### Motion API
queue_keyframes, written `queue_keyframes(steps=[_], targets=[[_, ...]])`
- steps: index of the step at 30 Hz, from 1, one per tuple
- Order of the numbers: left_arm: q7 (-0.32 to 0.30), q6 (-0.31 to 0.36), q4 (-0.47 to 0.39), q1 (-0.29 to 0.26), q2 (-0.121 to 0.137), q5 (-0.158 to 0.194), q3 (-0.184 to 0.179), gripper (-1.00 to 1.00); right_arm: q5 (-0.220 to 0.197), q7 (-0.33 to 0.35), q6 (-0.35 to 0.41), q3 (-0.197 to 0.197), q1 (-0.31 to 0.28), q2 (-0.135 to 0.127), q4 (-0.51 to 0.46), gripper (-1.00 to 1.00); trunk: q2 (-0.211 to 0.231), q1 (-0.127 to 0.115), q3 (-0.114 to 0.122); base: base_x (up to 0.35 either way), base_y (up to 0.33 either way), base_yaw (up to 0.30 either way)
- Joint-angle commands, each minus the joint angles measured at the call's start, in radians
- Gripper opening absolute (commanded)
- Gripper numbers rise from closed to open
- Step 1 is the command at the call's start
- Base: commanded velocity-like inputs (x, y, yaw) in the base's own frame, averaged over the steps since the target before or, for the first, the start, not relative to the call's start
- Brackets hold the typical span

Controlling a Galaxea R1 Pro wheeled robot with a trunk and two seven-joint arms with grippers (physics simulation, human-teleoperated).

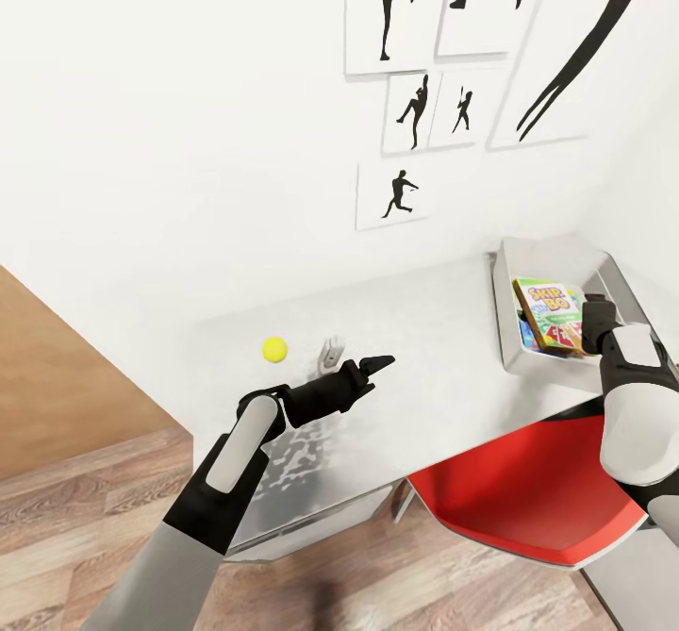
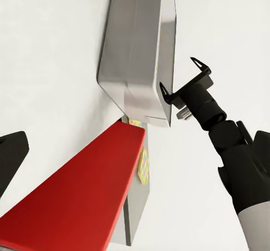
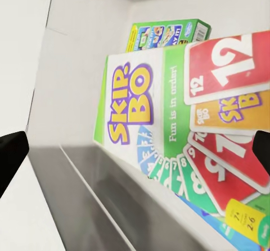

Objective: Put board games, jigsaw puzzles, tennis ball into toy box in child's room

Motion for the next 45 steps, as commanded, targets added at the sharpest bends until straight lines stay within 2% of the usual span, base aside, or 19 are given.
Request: queue_keyframes(steps=[1, 13, 21, 25, 26, 30, 33, 35, 38, 40, 41, 43, 45], targets=[[0.004, 0.003, 0.000, -0.001, 0.000, 0.006, 0.000, 1.00, -0.008, -0.005, 0.005, -0.002, -0.001, 0.000, -0.003, 1.00, -0.002, 0.001, -0.002, 0.000, 0.000, 0.000], [0.005, 0.003, 0.000, -0.001, 0.000, 0.006, 0.000, 1.00, -0.002, -0.006, 0.006, -0.001, -0.002, -0.001, -0.022, 1.00, -0.002, 0.001, -0.002, 0.000, 0.000, 0.000], [0.005, 0.003, 0.001, -0.001, 0.000, 0.007, 0.001, 1.00, 0.001, -0.018, 0.037, 0.006, -0.001, -0.001, -0.112, 1.00, -0.002, 0.001, -0.002, 0.000, 0.000, 0.000], [0.005, 0.003, 0.001, -0.001, 0.002, 0.008, 0.002, 1.00, 0.003, -0.025, 0.125, 0.008, 0.005, -0.001, -0.185, 1.00, -0.002, 0.001, -0.002, 0.000, 0.000, 0.000], [0.005, 0.003, 0.001, -0.001, 0.002, 0.008, 0.002, 1.00, 0.003, -0.025, 0.125, 0.008, 0.005, -0.001, -0.185, 1.00, -0.002, 0.001, -0.002, 0.000, 0.000, 0.000], [0.004, 0.003, 0.001, 0.000, 0.004, 0.009, 0.002, 1.00, 0.006, -0.028, 0.284, 0.009, 0.033, -0.001, -0.306, 1.00, -0.002, 0.001, -0.002, 0.000, 0.000, 0.000], [0.004, 0.003, 0.001, 0.000, 0.004, 0.009, 0.003, 1.00, 0.006, -0.027, 0.320, 0.010, 0.044, -0.001, -0.343, 1.00, -0.002, 0.001, -0.002, 0.000, 0.000, 0.000], [0.004, 0.003, 0.001, 0.000, 0.005, 0.010, 0.003, 1.00, 0.006, -0.025, 0.386, 0.011, 0.076, 0.000, -0.422, 1.00, -0.002, 0.001, -0.002, 0.000, 0.000, 0.000], [0.004, 0.003, 0.001, 0.001, 0.005, 0.010, 0.003, 1.00, 0.005, -0.022, 0.415, 0.011, 0.097, 0.000, -0.463, 1.00, -0.002, 0.001, -0.002, 0.000, 0.000, 0.000], [0.001, 0.003, 0.000, 0.001, 0.005, 0.011, 0.004, 1.00, 0.004, -0.012, 0.463, 0.013, 0.143, 0.000, -0.546, 1.00, -0.002, 0.001, -0.002, 0.000, 0.000, 0.000], [0.001, 0.003, 0.000, 0.001, 0.005, 0.011, 0.004, 1.00, 0.004, -0.012, 0.463, 0.013, 0.143, 0.000, -0.546, 1.00, -0.002, 0.001, -0.002, 0.000, 0.000, 0.000], [-0.011, 0.003, -0.003, 0.002, 0.006, 0.012, 0.005, 1.00, 0.003, 0.011, 0.497, 0.022, 0.190, 0.000, -0.622, 1.00, -0.002, 0.001, -0.002, 0.000, 0.000, 0.000], [-0.020, 0.003, -0.004, 0.003, 0.007, 0.012, 0.006, 1.00, 0.003, 0.027, 0.509, 0.030, 0.212, -0.001, -0.656, 1.00, -0.002, 0.001, -0.002, 0.000, 0.000, 0.000]])
